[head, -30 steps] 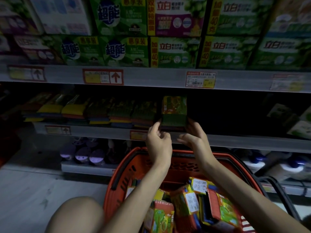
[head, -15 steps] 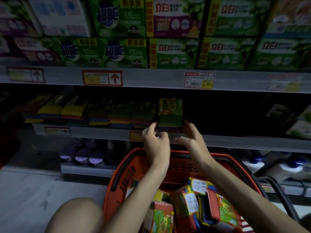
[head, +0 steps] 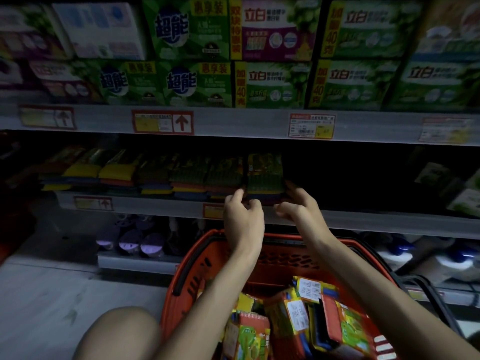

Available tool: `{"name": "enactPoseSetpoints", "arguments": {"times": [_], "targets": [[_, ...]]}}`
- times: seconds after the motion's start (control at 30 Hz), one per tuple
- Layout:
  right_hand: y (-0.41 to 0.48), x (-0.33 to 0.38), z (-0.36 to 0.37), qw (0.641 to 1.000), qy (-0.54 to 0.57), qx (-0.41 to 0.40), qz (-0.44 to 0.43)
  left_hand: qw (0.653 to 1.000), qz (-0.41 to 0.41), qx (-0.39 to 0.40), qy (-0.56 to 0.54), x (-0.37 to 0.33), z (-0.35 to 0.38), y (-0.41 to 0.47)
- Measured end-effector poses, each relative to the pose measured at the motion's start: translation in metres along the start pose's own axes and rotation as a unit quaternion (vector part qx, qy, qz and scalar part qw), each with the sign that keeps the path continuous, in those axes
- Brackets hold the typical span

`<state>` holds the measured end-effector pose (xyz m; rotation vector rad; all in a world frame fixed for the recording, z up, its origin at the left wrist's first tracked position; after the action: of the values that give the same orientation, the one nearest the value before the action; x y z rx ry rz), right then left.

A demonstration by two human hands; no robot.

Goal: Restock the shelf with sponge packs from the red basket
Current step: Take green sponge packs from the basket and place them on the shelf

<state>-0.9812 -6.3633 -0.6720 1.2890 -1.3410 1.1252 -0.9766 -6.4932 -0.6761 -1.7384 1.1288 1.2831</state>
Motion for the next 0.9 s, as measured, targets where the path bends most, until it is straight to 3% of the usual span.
{"name": "enactPoseSetpoints", "arguments": {"times": [0.9], "targets": [[0.006, -0.007, -0.001, 0.995, -0.086, -0.02, -0.037, 0.999, 0.0, -0.004, -0.037, 0.01, -0.004, -0.002]]}}
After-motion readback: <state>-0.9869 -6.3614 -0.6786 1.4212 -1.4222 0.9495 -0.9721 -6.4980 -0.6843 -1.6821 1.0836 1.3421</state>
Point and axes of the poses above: each hand's wrist, its own y-axis towards the middle knuckle, its own z-axis out of the palm, x = y × z, the point moved 2 cm from there along y, towards the middle knuckle, and after that the axes turned 1 degree about x, right-handed, at the moved point
